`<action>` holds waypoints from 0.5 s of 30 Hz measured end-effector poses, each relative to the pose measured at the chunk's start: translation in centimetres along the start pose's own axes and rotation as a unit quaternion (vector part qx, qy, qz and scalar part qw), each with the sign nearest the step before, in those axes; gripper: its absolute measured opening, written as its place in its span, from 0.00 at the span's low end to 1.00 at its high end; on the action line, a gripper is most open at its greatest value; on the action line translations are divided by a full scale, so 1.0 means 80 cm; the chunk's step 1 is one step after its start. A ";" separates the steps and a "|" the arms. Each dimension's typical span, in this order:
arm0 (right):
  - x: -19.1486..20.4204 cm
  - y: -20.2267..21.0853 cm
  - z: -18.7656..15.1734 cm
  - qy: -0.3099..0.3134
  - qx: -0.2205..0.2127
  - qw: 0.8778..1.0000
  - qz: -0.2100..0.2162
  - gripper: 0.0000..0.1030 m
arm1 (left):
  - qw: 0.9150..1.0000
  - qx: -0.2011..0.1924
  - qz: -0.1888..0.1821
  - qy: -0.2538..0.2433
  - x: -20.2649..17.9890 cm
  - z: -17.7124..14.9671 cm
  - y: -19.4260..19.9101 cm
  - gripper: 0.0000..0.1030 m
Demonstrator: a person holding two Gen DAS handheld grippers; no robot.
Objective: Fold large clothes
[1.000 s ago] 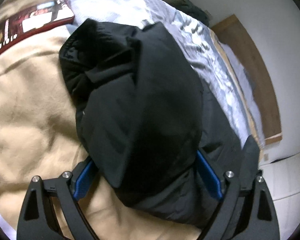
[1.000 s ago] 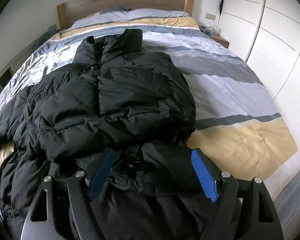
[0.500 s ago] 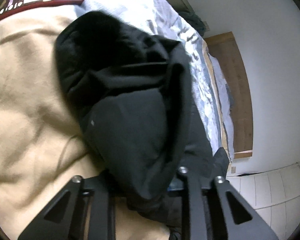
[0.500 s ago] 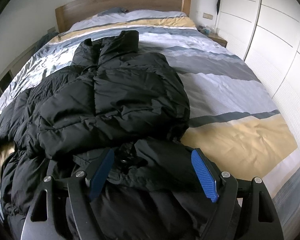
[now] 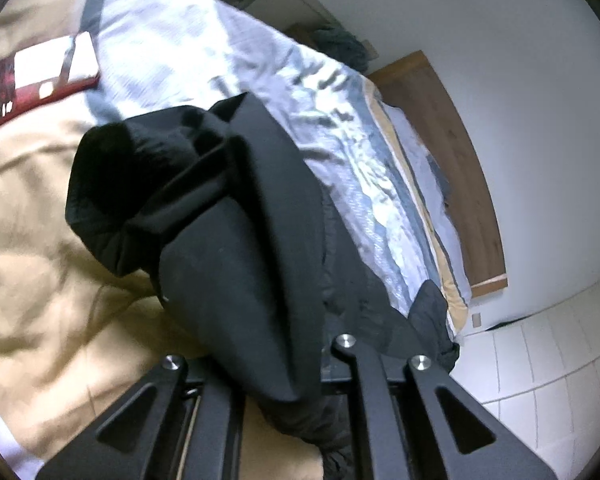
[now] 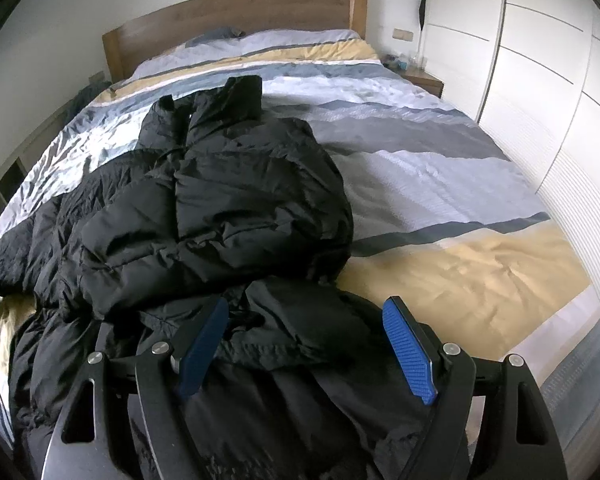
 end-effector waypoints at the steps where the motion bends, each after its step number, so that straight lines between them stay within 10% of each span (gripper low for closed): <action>1: -0.002 0.003 0.001 -0.002 -0.002 1.000 0.001 0.76 | 1.000 -0.002 0.001 -0.008 -0.006 0.000 0.006 0.08; 15: -0.034 0.058 0.003 -0.024 -0.045 0.998 0.025 0.76 | 0.988 -0.005 0.000 -0.157 -0.158 -0.075 0.081 0.08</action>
Point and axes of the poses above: each gripper's, at about its wrist camera, not at the fingertips, and y roughly against the way its jaws point, x to its left, z to its top, the point moved 8 cm from there along -y, roughly the way its jaws point, and after that the axes turned 1 degree about y, right-handed, at the moved point
